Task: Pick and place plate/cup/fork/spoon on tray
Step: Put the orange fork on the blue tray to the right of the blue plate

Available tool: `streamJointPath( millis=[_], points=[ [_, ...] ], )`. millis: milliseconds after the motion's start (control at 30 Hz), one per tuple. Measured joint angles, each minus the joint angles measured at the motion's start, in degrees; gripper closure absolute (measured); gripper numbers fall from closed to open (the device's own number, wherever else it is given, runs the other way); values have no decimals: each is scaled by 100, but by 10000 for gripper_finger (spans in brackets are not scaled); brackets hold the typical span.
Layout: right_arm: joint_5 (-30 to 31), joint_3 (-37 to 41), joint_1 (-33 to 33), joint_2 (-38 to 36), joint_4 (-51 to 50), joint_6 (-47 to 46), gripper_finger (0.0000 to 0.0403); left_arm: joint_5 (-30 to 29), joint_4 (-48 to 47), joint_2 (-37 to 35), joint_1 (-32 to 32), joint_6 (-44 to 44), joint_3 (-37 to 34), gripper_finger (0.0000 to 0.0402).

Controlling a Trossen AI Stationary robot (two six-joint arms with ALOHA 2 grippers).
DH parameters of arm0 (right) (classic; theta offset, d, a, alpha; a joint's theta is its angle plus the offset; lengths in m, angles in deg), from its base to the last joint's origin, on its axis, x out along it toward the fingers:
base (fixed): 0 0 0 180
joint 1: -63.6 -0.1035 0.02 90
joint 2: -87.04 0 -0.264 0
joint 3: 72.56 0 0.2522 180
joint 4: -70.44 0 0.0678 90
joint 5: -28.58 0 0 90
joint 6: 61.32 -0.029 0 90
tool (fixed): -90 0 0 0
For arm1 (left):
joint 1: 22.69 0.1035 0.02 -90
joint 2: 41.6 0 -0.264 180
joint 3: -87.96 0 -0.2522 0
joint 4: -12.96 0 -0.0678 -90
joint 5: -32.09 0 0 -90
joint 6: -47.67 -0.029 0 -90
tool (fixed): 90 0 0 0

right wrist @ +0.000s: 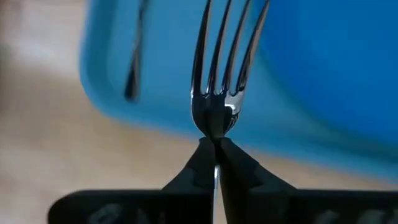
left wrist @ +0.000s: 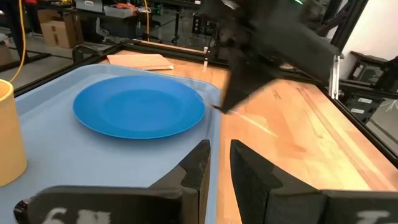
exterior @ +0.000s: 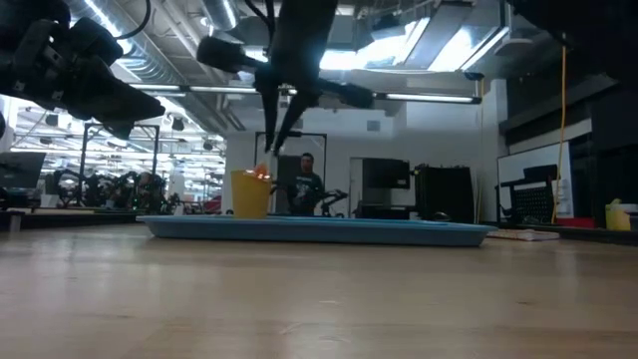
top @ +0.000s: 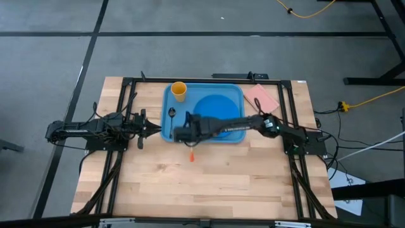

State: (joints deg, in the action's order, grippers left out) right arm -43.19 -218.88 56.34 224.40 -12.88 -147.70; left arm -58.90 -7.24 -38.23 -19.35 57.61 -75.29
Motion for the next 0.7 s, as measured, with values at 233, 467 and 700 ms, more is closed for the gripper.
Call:
streamJointPath(
  millis=[233,467,700],
  points=[
    [-311,120,765,0,1462,1040,397,2,-1,1,0,0,0,347],
    [-744,405,1257,0,1886,1292,397,2,-2,0,0,2,0,347],
    [-733,997,1492,-4,2468,1318,397,2,-1,-2,1,0,0,347]
  ],
)
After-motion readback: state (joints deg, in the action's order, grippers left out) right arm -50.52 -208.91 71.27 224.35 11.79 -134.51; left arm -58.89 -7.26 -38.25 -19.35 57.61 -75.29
